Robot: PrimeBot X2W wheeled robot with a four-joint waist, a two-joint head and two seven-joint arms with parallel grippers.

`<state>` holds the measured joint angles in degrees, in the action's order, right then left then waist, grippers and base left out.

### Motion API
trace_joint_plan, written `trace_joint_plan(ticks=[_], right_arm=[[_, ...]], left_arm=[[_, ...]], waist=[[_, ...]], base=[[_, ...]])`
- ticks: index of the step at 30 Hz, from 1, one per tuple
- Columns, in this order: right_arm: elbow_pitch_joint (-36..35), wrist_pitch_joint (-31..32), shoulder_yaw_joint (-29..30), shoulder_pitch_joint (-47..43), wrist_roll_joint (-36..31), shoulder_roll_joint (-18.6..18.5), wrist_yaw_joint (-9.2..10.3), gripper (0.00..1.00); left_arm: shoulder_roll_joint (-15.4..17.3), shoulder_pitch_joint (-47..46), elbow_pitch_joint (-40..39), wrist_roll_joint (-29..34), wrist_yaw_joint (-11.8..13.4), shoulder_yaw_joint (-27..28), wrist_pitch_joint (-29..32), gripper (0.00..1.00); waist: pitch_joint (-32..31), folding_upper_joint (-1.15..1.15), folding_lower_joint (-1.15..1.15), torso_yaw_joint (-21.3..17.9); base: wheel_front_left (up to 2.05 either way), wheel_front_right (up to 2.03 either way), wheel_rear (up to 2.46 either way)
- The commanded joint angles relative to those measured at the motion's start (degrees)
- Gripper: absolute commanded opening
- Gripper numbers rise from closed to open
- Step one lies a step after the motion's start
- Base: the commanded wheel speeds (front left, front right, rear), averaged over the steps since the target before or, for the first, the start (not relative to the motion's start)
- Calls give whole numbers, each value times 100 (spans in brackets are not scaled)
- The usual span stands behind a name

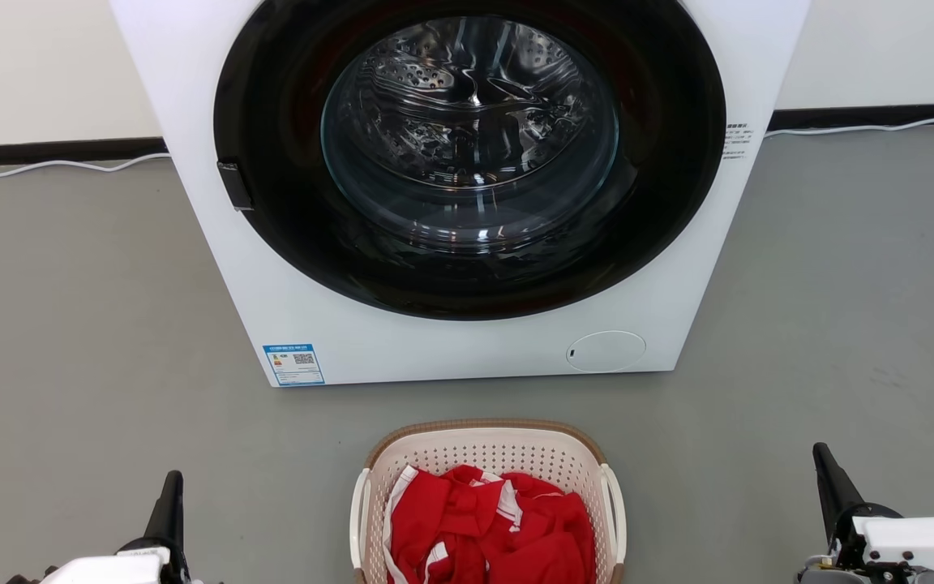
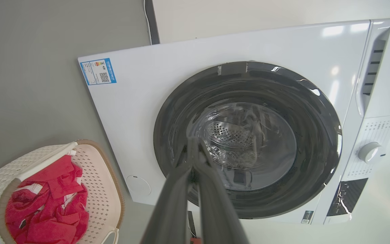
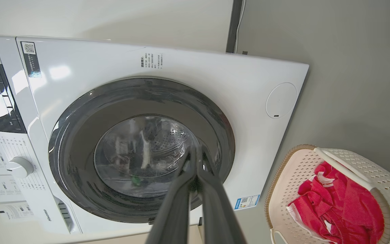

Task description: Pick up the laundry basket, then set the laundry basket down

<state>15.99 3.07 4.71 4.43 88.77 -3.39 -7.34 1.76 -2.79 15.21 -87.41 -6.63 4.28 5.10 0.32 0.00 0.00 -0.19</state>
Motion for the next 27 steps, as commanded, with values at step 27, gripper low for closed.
trace_joint_plan(ticks=[27], right_arm=[[-205,221,31,162,465,-58,-14,0]], left_arm=[[111,-340,-115,-475,-86,225,139,0]], waist=[[-14,0,0,19]], base=[[0,0,0]])
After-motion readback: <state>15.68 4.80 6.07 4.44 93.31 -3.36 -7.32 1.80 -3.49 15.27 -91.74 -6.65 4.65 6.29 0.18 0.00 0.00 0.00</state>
